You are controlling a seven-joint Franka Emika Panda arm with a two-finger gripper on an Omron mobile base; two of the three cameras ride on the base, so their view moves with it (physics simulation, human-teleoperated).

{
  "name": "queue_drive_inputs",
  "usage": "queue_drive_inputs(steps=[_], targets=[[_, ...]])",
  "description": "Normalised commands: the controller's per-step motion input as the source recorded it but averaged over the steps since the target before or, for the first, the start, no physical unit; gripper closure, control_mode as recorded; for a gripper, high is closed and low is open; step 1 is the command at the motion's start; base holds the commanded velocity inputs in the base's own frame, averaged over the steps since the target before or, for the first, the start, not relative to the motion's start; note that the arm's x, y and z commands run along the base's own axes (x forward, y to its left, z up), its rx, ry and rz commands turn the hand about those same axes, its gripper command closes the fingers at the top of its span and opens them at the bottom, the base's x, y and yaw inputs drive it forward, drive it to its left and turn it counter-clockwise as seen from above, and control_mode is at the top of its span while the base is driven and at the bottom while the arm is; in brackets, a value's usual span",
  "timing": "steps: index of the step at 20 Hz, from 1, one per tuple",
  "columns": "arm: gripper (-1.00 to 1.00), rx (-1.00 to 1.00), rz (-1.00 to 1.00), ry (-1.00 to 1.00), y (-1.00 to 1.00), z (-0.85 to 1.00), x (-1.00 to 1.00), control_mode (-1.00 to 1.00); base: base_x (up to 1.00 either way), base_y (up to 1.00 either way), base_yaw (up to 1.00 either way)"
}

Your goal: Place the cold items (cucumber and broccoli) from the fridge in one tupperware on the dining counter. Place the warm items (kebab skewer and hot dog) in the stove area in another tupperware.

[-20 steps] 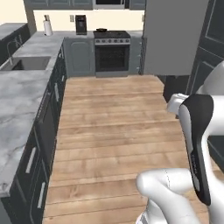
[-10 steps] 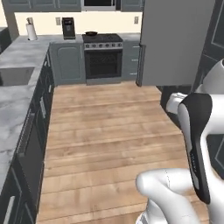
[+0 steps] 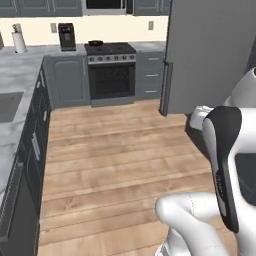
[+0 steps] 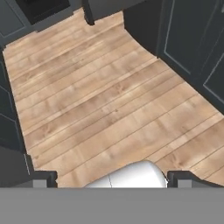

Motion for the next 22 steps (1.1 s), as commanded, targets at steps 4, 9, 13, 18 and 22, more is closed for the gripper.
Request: queue_drive_inputs(steps=[4,9,13,18,22], targets=[[-1.00,0.00,0.00,0.00,0.00,0.00,0.00,1.00,1.00,0.33,-0.02],[-1.00,0.00,0.00,0.00,0.00,0.00,0.00,1.00,1.00,0.41,0.00],[-1.00,0.00,0.00,0.00,0.00,0.00,0.00,1.00,1.00,0.42,0.00],[-1.00,0.00,0.00,0.00,0.00,0.00,0.00,1.00,1.00,0.36,0.00],[-1.00,0.00,0.00,0.00,0.00,0.00,0.00,1.00,1.00,0.31,0.00]])
